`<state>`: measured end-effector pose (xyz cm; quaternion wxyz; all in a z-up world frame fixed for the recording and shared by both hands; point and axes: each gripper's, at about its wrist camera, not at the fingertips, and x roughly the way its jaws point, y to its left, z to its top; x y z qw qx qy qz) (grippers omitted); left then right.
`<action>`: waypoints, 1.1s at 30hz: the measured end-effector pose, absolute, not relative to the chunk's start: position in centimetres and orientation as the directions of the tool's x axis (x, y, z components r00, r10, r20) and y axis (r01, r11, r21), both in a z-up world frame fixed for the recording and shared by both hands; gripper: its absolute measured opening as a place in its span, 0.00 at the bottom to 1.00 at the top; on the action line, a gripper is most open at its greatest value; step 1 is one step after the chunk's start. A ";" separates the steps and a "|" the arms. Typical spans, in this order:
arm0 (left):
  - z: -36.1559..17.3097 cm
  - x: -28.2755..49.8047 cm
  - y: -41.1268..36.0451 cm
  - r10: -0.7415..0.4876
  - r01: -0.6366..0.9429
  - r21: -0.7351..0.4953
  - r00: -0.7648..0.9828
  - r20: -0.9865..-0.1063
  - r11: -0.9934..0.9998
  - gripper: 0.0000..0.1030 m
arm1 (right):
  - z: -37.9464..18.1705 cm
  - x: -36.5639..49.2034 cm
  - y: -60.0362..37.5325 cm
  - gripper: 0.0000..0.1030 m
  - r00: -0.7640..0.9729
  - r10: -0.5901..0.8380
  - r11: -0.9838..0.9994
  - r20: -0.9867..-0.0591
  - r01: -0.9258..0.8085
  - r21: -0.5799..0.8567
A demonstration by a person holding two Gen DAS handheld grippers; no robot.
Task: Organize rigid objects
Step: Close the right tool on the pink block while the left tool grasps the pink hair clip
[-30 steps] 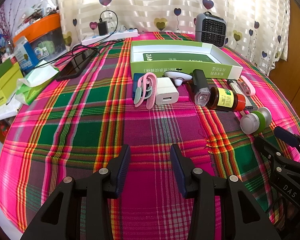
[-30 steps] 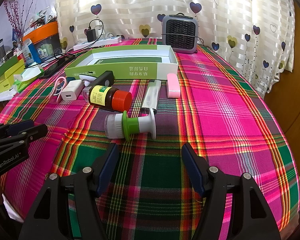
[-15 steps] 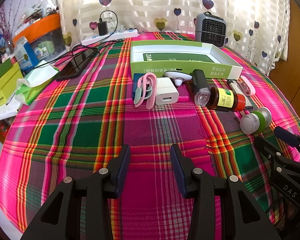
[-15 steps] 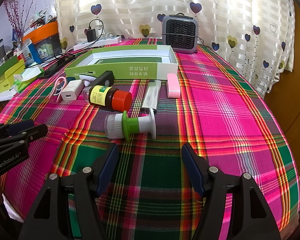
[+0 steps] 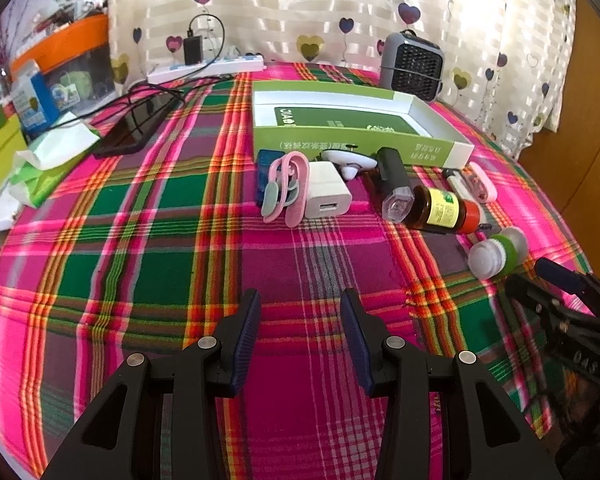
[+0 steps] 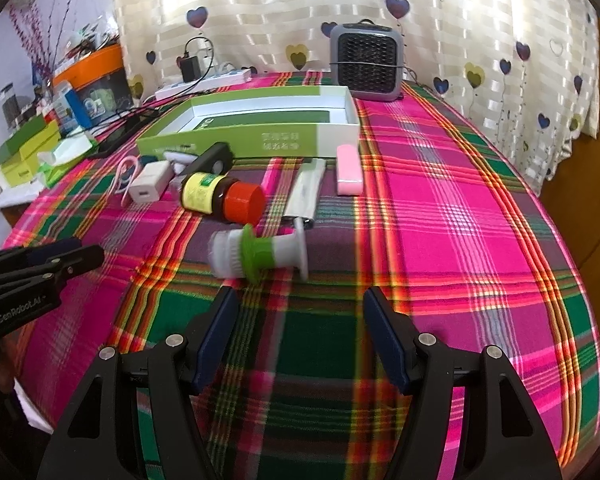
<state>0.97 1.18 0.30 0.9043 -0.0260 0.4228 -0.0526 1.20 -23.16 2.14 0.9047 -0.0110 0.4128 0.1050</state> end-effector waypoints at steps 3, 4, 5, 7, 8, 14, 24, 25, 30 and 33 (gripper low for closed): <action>0.4 1.6 1.3 -0.142 0.096 -0.105 0.627 -0.766 0.990 0.38 | 2.7 1.8 -24.3 0.64 0.651 0.155 0.985 -0.743 -0.158 0.067; 0.5 1.9 1.2 -0.151 0.107 -0.108 0.624 -0.767 0.988 0.38 | 2.9 2.0 -24.7 0.64 0.658 0.145 0.987 -0.739 -0.147 0.063; 0.5 2.1 1.2 -0.161 0.113 -0.115 0.623 -0.765 0.987 0.38 | 3.0 2.0 -24.9 0.64 0.662 0.139 0.988 -0.737 -0.140 0.061; 0.7 2.5 1.2 -0.191 0.123 -0.146 0.622 -0.759 0.982 0.38 | 3.6 2.4 -25.7 0.64 0.672 0.128 0.990 -0.729 -0.127 0.057; 0.8 2.8 1.2 -0.199 0.123 -0.157 0.623 -0.756 0.980 0.38 | 3.9 2.7 -25.9 0.64 0.676 0.124 0.991 -0.727 -0.124 0.054; 1.3 4.9 2.0 -0.176 0.076 -0.166 0.632 -0.755 0.983 0.38 | 5.0 4.9 -26.6 0.64 0.692 0.144 0.988 -0.707 -0.136 0.068; 1.4 7.5 3.1 -0.179 0.043 -0.196 0.633 -0.753 0.980 0.38 | 4.3 8.9 -26.0 0.64 0.642 0.198 0.977 -0.741 -0.193 0.094; 1.3 7.7 3.1 -0.179 0.041 -0.197 0.630 -0.756 0.979 0.38 | 4.2 9.1 -25.9 0.64 0.637 0.202 0.975 -0.744 -0.199 0.094; 1.2 8.4 3.1 -0.200 0.046 -0.219 0.622 -0.757 0.975 0.38 | 3.6 10.9 -25.6 0.63 0.609 0.209 0.973 -0.765 -0.211 0.098; 1.2 8.7 3.1 -0.204 0.045 -0.225 0.622 -0.756 0.973 0.38 | 3.5 11.5 -25.6 0.63 0.599 0.214 0.971 -0.771 -0.214 0.103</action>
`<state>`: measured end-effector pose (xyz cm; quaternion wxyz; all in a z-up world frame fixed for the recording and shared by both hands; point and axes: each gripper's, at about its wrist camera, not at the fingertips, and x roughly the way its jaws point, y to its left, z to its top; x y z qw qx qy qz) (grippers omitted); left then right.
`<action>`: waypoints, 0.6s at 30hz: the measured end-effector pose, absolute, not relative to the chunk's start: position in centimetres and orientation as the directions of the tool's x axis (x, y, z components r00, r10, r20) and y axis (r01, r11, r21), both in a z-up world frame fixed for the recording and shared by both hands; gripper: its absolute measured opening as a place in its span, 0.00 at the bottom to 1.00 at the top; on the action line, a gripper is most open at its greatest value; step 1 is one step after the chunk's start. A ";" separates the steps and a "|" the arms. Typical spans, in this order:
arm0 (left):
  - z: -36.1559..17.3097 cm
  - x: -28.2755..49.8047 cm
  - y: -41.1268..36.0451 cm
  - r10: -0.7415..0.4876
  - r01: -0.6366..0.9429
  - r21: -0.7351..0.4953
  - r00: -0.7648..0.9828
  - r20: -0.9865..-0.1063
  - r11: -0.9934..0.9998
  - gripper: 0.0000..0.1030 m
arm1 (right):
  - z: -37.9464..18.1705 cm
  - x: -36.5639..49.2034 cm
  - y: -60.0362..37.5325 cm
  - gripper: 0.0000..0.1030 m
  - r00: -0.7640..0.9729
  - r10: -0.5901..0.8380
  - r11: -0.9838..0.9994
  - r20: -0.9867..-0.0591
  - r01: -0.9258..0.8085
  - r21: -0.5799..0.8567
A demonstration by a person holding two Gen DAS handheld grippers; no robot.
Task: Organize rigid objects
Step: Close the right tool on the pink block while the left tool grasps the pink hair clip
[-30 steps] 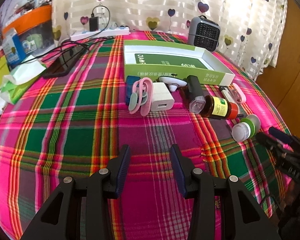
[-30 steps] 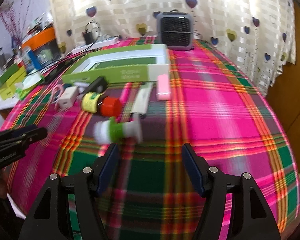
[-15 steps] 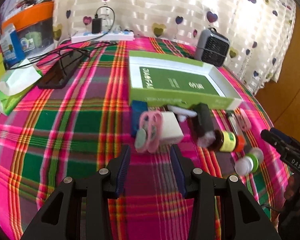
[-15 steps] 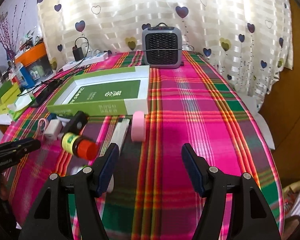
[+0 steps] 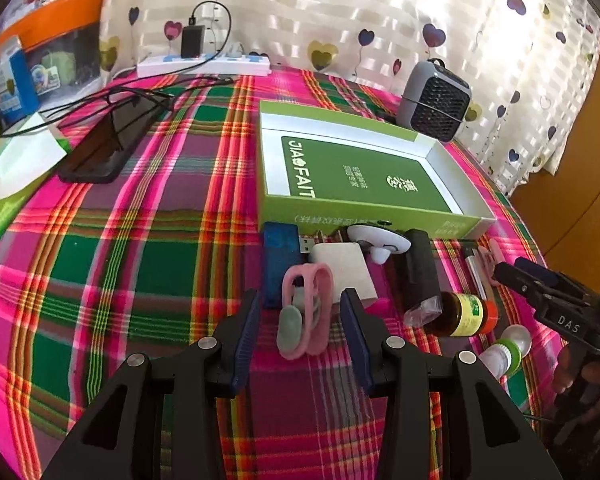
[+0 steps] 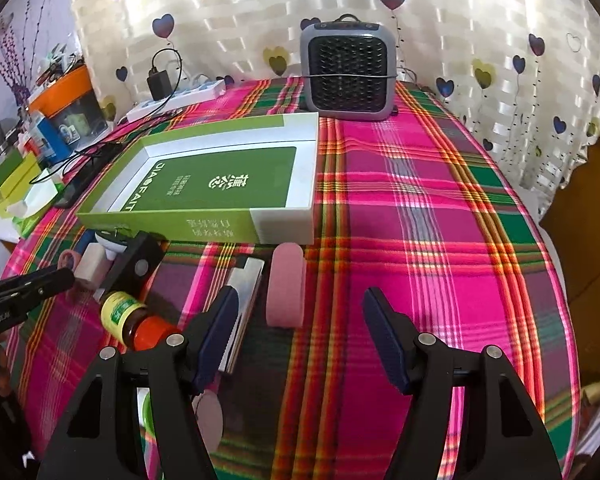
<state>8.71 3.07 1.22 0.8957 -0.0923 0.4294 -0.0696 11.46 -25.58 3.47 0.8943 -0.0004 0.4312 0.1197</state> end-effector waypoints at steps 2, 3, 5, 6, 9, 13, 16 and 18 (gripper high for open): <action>1.2 8.9 3.1 -0.212 0.049 -0.232 0.620 -0.755 0.971 0.38 | 3.3 11.8 -25.5 0.60 0.591 0.221 0.969 -0.776 -0.222 0.106; 1.2 8.9 3.1 -0.216 0.051 -0.236 0.619 -0.755 0.971 0.38 | 3.2 12.0 -25.4 0.58 0.586 0.225 0.968 -0.778 -0.225 0.110; 1.2 9.0 3.3 -0.220 0.048 -0.242 0.617 -0.756 0.969 0.38 | 3.0 12.4 -25.3 0.56 0.572 0.229 0.967 -0.788 -0.228 0.115; 1.2 8.9 3.3 -0.219 0.047 -0.242 0.617 -0.756 0.969 0.38 | 2.9 12.5 -25.2 0.53 0.570 0.229 0.967 -0.789 -0.230 0.114; 1.2 9.0 3.5 -0.217 0.044 -0.243 0.618 -0.756 0.969 0.38 | 2.8 12.7 -25.2 0.48 0.569 0.232 0.966 -0.789 -0.233 0.116; 1.2 8.9 3.5 -0.217 0.040 -0.245 0.618 -0.756 0.969 0.38 | 2.9 13.0 -25.1 0.34 0.571 0.225 0.967 -0.790 -0.233 0.107; 1.1 8.9 3.7 -0.224 0.037 -0.256 0.615 -0.756 0.966 0.38 | 2.6 13.2 -25.0 0.24 0.561 0.222 0.967 -0.797 -0.233 0.105; 1.0 8.8 3.8 -0.222 0.037 -0.254 0.616 -0.755 0.966 0.38 | 2.4 13.2 -24.9 0.21 0.559 0.220 0.966 -0.799 -0.237 0.101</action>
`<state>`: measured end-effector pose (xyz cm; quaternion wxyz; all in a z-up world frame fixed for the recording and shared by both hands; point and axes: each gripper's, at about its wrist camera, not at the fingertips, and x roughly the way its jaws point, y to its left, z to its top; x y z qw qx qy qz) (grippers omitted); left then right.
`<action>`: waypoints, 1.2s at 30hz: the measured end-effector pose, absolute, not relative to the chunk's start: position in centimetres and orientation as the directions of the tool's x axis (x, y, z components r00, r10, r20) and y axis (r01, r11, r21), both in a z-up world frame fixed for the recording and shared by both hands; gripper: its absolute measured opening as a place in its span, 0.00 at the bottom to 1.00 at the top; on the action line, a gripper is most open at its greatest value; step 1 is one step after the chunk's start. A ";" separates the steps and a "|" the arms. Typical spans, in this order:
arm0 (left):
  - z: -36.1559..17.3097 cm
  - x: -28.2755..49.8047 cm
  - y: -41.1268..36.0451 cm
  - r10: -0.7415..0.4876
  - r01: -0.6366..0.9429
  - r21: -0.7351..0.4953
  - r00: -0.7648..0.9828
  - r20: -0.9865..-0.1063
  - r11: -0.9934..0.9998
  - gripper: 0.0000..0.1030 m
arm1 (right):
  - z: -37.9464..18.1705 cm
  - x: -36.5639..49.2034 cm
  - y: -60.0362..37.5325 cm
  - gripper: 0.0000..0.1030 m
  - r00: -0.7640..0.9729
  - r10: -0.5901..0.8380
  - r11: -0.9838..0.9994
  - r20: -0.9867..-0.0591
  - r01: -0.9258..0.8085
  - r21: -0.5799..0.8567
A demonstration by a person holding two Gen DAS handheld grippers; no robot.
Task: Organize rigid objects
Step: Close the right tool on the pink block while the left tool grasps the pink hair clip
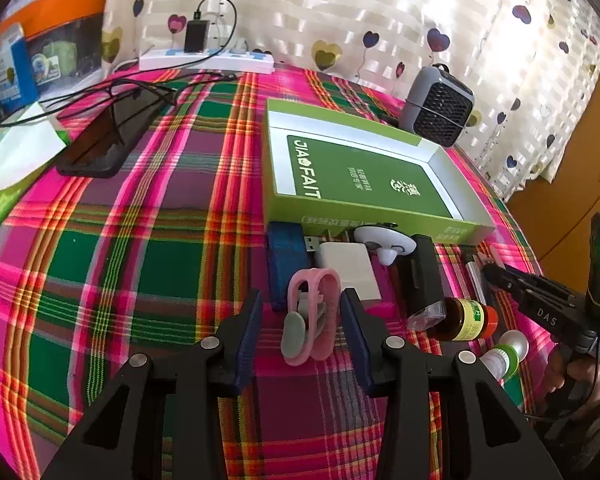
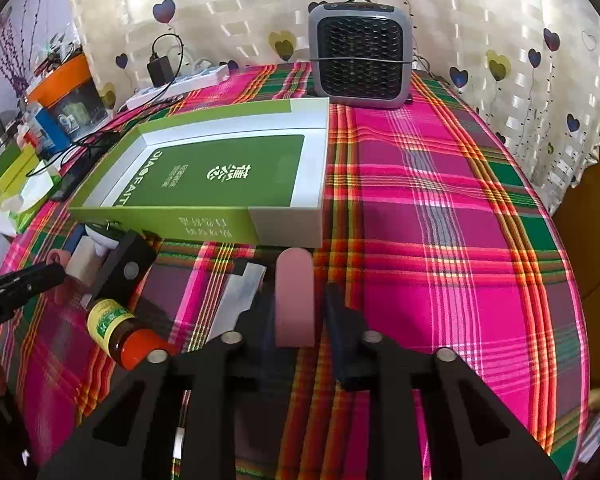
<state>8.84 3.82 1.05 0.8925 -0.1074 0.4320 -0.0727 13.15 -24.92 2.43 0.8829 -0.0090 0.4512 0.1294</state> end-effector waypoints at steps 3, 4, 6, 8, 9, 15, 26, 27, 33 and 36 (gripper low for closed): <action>1.1 8.8 3.7 -0.216 0.039 -0.244 0.618 -0.756 0.969 0.38 | 2.4 13.1 -24.8 0.18 0.562 0.219 0.966 -0.798 -0.241 0.095; 1.1 8.8 3.7 -0.214 0.040 -0.241 0.618 -0.756 0.970 0.38 | 2.4 13.1 -24.7 0.18 0.562 0.217 0.966 -0.798 -0.242 0.092; 1.1 8.8 3.7 -0.213 0.040 -0.240 0.619 -0.756 0.970 0.38 | 2.4 13.0 -24.6 0.18 0.564 0.214 0.966 -0.797 -0.243 0.087; 1.1 8.8 3.6 -0.215 0.041 -0.242 0.618 -0.756 0.969 0.36 | 2.4 13.0 -24.6 0.18 0.565 0.214 0.966 -0.797 -0.244 0.086; 1.1 8.8 3.7 -0.214 0.045 -0.239 0.619 -0.755 0.970 0.32 | 2.4 13.0 -24.6 0.18 0.565 0.213 0.966 -0.797 -0.243 0.086; 1.1 8.7 3.4 -0.209 0.050 -0.228 0.622 -0.754 0.972 0.30 | 2.4 12.9 -24.6 0.18 0.565 0.216 0.966 -0.797 -0.243 0.090; 1.8 8.5 3.8 -0.219 0.050 -0.243 0.635 -0.741 0.969 0.24 | 2.6 12.6 -24.5 0.18 0.570 0.216 0.965 -0.793 -0.246 0.085; 1.8 8.5 3.8 -0.219 0.049 -0.244 0.634 -0.742 0.969 0.24 | 2.7 12.6 -24.5 0.18 0.572 0.215 0.966 -0.791 -0.245 0.085; 2.2 8.5 3.9 -0.218 0.053 -0.241 0.639 -0.738 0.969 0.24 | 3.0 12.3 -24.5 0.18 0.580 0.216 0.966 -0.786 -0.242 0.088; 2.6 8.5 3.9 -0.217 0.055 -0.239 0.644 -0.734 0.970 0.24 | 3.1 12.1 -24.4 0.18 0.582 0.218 0.966 -0.783 -0.243 0.088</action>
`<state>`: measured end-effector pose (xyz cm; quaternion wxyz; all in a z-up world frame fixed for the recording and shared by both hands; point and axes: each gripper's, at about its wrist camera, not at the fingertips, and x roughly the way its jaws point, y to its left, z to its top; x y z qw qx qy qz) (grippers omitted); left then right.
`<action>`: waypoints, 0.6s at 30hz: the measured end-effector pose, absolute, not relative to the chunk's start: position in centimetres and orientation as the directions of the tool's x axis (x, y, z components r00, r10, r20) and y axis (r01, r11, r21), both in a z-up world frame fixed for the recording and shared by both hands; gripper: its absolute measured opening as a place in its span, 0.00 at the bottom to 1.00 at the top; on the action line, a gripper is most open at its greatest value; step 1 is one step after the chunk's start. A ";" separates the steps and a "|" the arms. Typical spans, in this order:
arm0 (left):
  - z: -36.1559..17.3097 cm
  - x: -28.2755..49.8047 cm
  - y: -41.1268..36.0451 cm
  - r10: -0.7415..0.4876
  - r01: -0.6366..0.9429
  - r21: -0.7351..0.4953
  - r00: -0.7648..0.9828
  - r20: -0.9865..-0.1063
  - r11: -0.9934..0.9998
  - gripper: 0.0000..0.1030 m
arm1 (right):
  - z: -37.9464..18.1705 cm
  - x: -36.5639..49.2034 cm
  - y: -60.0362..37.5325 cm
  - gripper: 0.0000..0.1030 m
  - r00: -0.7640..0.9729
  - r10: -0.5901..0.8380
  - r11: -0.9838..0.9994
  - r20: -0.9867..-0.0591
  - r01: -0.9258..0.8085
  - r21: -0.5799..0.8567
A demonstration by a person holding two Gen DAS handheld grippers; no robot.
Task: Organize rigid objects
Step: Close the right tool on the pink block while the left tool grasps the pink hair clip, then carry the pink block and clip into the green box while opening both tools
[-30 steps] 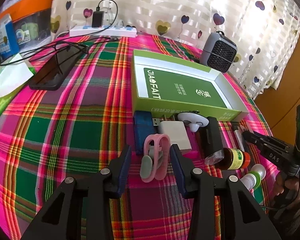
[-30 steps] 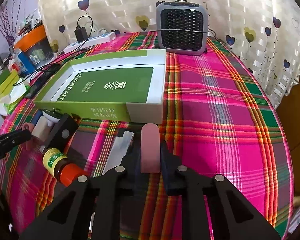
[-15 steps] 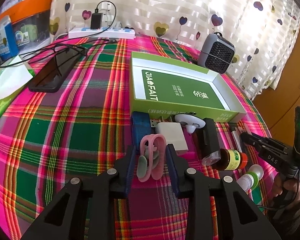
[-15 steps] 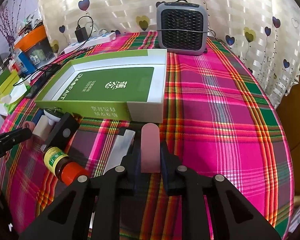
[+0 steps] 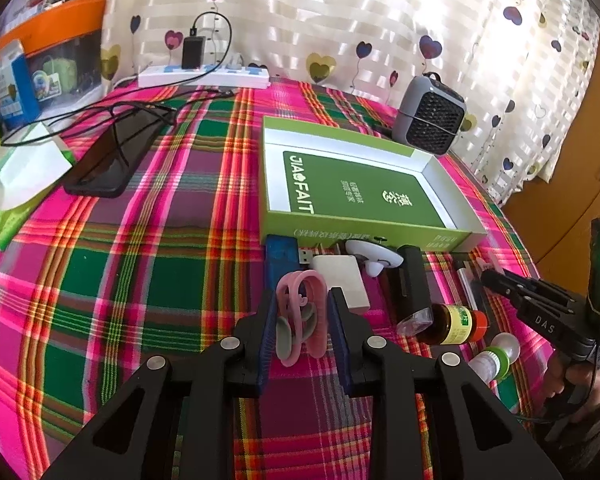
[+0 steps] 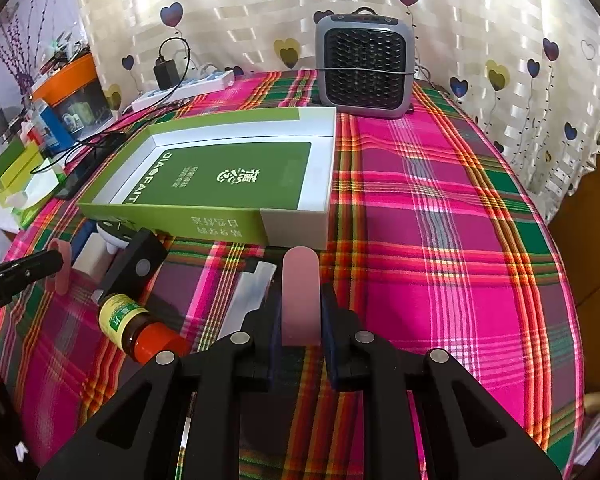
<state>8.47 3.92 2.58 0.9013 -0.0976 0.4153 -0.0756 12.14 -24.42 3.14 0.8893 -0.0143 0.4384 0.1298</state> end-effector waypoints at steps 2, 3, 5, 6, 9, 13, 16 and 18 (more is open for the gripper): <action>3.0 8.4 4.0 -0.218 0.056 -0.239 0.648 -0.730 0.969 0.24 | 3.3 12.1 -24.4 0.18 0.583 0.220 0.965 -0.782 -0.245 0.089; 3.2 8.5 4.1 -0.219 0.057 -0.240 0.650 -0.728 0.969 0.24 | 3.4 12.1 -24.3 0.18 0.585 0.222 0.965 -0.780 -0.246 0.090; 3.7 8.6 4.1 -0.220 0.061 -0.240 0.653 -0.725 0.969 0.24 | 3.8 12.1 -24.2 0.18 0.589 0.226 0.964 -0.776 -0.249 0.092; 4.0 8.7 4.1 -0.222 0.064 -0.240 0.655 -0.722 0.969 0.24 | 3.9 12.1 -24.2 0.18 0.591 0.229 0.963 -0.774 -0.251 0.093; 5.0 9.2 4.1 -0.227 0.075 -0.238 0.662 -0.715 0.968 0.24 | 4.6 12.1 -24.2 0.18 0.600 0.236 0.962 -0.764 -0.254 0.098; 5.8 9.8 3.9 -0.232 0.086 -0.236 0.667 -0.708 0.968 0.24 | 5.7 12.2 -23.9 0.18 0.615 0.245 0.960 -0.750 -0.262 0.099; 6.2 10.6 3.8 -0.246 0.098 -0.243 0.660 -0.710 0.965 0.24 | 6.4 12.5 -23.8 0.18 0.621 0.246 0.959 -0.744 -0.268 0.093; 6.4 11.3 3.7 -0.247 0.103 -0.241 0.658 -0.711 0.965 0.24 | 6.9 12.9 -23.7 0.18 0.625 0.247 0.959 -0.741 -0.269 0.093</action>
